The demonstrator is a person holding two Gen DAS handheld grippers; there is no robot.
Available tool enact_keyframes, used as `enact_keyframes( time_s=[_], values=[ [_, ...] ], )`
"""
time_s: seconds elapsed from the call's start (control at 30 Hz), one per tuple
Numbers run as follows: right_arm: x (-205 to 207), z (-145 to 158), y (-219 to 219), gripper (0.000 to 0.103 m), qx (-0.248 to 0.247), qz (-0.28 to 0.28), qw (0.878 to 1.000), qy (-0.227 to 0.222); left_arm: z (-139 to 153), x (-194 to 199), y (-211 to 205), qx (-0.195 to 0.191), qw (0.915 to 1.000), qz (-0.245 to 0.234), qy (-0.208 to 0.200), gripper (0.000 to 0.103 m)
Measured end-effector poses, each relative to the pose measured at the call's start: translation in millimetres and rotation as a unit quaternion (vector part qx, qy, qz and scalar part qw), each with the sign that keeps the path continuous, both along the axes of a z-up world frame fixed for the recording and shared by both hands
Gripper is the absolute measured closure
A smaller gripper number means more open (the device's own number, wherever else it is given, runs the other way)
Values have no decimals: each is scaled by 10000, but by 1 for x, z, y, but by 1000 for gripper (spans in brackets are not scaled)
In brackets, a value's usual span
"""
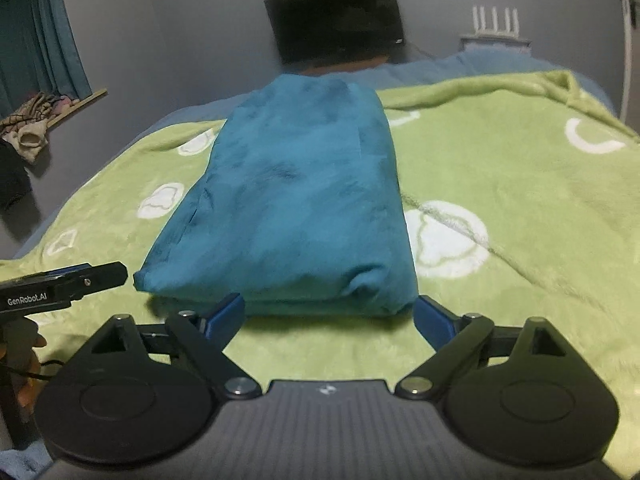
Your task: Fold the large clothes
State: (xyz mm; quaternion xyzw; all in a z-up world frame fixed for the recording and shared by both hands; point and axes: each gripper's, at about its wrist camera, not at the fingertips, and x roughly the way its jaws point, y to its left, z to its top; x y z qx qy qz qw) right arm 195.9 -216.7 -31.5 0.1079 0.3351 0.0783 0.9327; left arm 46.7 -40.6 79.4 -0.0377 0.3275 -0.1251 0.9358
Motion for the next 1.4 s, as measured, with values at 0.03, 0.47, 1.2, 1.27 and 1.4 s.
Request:
enact_keyframes(
  time_s=[0.03,0.47,1.2,1.27,1.4],
  values=[
    [-2,1,6,5,-176,-24,9998,-112,0,-3,-4,44,10000,15,68,0],
    [-5,-12,15,0,-562,-206,9979,243,-13,-24,-32,919,9946,-88,476,1],
    [-11,-14,20,0,-706,-151,9971,257,-12,-27,-34,1054,9938,-79,354,1],
    [-10,-14,21,0,-705,-153,9971,258,-12,-27,-34,1052,9938,-75,355,1],
    [-11,-14,21,0,-716,-144,9970,256,-12,-26,-34,1049,9938,-76,361,1]
  ],
)
